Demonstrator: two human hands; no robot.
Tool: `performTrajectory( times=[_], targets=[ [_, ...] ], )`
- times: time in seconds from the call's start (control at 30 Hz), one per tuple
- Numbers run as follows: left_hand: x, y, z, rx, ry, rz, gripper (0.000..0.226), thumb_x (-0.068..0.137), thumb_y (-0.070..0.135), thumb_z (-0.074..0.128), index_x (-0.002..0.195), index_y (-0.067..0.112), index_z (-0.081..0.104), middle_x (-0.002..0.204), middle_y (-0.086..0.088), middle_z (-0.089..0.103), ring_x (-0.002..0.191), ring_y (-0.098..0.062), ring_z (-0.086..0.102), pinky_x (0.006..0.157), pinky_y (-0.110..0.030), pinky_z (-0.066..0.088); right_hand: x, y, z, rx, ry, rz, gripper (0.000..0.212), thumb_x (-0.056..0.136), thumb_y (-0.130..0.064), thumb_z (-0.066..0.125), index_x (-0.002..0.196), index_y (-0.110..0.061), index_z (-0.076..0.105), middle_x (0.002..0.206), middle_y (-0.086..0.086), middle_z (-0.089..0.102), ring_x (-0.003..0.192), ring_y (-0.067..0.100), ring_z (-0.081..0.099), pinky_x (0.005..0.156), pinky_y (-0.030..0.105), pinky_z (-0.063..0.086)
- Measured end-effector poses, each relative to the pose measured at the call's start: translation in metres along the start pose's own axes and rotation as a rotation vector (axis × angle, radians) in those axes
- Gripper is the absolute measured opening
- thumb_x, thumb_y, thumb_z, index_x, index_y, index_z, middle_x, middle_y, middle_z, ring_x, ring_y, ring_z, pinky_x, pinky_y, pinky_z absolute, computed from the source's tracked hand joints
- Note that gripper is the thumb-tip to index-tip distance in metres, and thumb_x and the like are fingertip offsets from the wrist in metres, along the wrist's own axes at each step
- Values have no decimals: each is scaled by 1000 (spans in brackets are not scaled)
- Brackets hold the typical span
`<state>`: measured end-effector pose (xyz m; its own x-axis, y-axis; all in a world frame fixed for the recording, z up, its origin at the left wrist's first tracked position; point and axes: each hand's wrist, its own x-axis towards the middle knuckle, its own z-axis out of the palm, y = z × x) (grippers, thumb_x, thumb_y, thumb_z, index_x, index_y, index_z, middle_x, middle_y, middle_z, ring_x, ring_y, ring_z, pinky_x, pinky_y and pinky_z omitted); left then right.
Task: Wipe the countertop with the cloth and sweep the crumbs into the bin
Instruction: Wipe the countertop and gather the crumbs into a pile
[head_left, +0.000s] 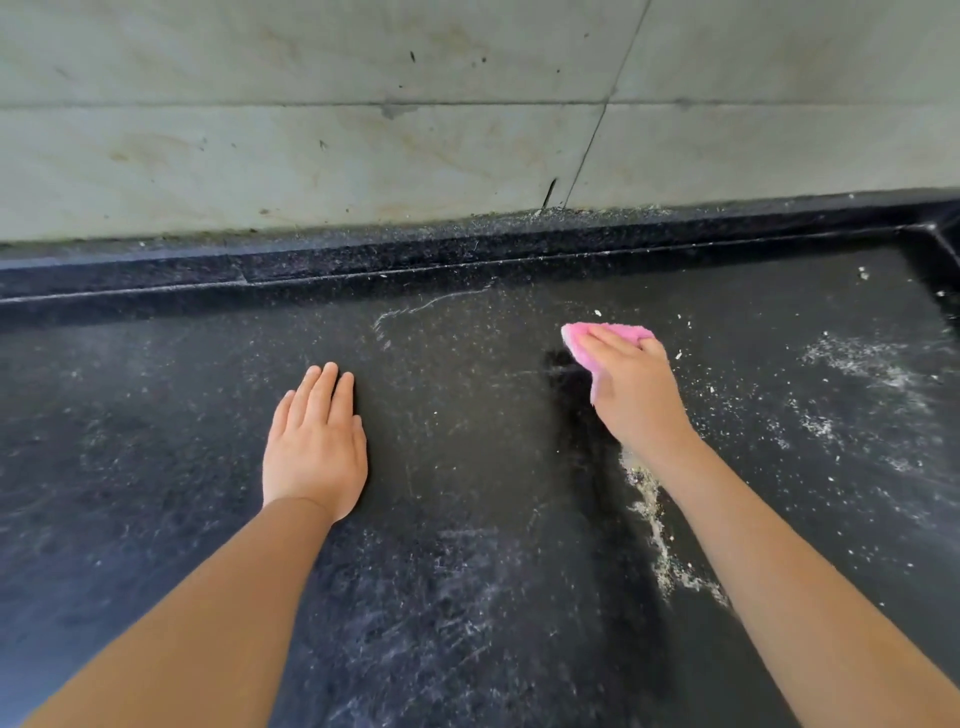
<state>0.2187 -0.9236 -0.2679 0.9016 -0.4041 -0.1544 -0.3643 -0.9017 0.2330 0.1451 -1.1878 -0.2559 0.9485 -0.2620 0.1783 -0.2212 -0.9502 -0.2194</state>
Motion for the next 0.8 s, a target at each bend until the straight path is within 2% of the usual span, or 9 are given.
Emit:
performTrajectory(
  times=[0.1,0.2,0.27,0.37,0.43,0.5,0.57,0.7,0.8],
  targets=[
    [0,4,-5,68,-44,-23,49,98,23,21,145,9,12,154,-7,9,142,-20,3,115,-32,3,24,10,-32,74,21,-64,41,77,18,46,111,2,63,111,14,66,103,32,59,88,21,26],
    [5,21,-13,122,-62,-96,48,98,24,23,143,9,17,153,-8,12,141,-22,7,114,-33,11,59,44,-35,120,-140,-112,35,94,3,39,124,-6,54,127,5,56,121,22,48,98,16,23],
    [8,37,-16,113,-54,-128,46,98,25,25,141,10,22,152,-8,16,141,-22,10,113,-34,15,85,67,-21,106,-247,-108,34,96,-4,39,125,-14,55,129,1,56,123,23,45,104,27,28],
    [9,65,-10,31,-27,-111,47,98,23,29,142,8,22,152,-9,16,141,-23,9,113,-33,13,116,78,3,133,-390,-94,36,94,-2,40,121,-18,58,130,0,56,123,23,42,101,40,37],
    [12,82,-3,-64,15,-99,45,96,17,36,138,1,31,149,-14,25,139,-27,16,112,-36,17,120,72,9,194,-439,-116,40,92,3,37,121,-15,58,133,-1,53,126,20,39,105,34,32],
    [17,98,2,-163,63,-98,43,94,11,40,134,-4,36,145,-18,30,137,-29,22,112,-36,18,108,62,2,278,-472,-159,43,92,6,34,124,-12,55,133,-3,50,125,18,37,105,18,27],
    [25,116,7,-247,104,-96,43,95,9,38,135,-5,33,147,-16,27,139,-27,19,112,-28,12,86,61,-14,339,-568,-231,43,92,7,34,125,-12,54,127,-8,49,115,11,38,89,-3,25],
    [40,144,16,-314,141,-100,44,97,10,33,138,-4,27,150,-13,21,140,-23,13,111,-23,7,51,79,-50,302,-826,-361,48,91,6,33,124,-21,55,106,-19,48,84,-17,39,69,-3,34],
    [46,156,27,-278,118,-117,45,98,12,30,140,-2,23,151,-13,17,141,-24,8,114,-30,6,58,97,-71,331,-705,-319,46,92,7,33,125,-21,51,105,-23,43,86,-19,38,72,-8,27]
  ],
)
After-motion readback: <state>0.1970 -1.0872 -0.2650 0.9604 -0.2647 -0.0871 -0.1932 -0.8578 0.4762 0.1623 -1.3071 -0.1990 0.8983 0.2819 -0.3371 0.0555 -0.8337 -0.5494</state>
